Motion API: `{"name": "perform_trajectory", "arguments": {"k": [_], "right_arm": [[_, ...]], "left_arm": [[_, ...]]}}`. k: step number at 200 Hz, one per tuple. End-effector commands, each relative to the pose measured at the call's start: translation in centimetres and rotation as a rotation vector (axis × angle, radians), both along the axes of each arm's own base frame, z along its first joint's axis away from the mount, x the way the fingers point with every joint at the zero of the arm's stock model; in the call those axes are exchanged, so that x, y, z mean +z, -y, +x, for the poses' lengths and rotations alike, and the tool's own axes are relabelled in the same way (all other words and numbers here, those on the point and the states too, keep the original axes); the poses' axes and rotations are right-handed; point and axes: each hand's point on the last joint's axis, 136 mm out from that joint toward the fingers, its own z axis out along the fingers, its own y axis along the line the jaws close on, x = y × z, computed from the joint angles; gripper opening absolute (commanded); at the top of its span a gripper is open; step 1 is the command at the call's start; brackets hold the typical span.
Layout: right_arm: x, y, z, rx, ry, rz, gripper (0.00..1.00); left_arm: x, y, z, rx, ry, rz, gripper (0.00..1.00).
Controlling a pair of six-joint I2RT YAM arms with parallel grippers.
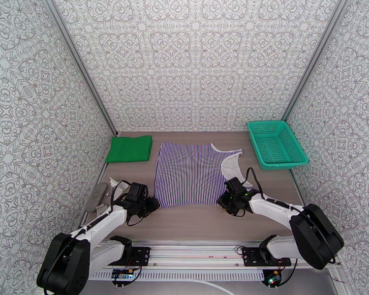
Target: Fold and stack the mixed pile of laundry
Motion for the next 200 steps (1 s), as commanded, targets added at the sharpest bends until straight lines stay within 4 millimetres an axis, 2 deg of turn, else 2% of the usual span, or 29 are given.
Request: {"name": "perform_trajectory", "arguments": {"k": [1, 30, 58, 92, 122, 156, 200], "right_arm": [[-0.5, 0.4, -0.5, -0.014, -0.020, -0.008, 0.33], [0.0, 1.4, -0.6, -0.012, -0.014, -0.064, 0.33], [0.5, 0.6, -0.2, -0.029, 0.003, -0.017, 0.33], [0.6, 0.1, 0.5, -0.054, 0.016, 0.001, 0.30], [-0.1, -0.3, 0.8, -0.078, 0.009, 0.015, 0.26], [-0.3, -0.1, 1.1, -0.087, 0.018, 0.002, 0.20], [-0.3, 0.0, 1.5, -0.078, 0.032, -0.015, 0.05]], "left_arm": [[0.3, 0.3, 1.5, 0.013, 0.050, 0.019, 0.35], [0.3, 0.1, 2.1, 0.021, 0.039, 0.051, 0.39], [0.4, -0.2, 2.1, 0.016, 0.024, 0.118, 0.40], [0.4, -0.6, 1.9, 0.008, 0.010, 0.168, 0.35], [0.1, -0.4, 2.1, 0.011, 0.017, 0.165, 0.29], [0.4, -0.2, 2.5, 0.002, 0.031, 0.163, 0.17], [1.1, -0.1, 3.1, -0.006, 0.065, 0.166, 0.00]]}}
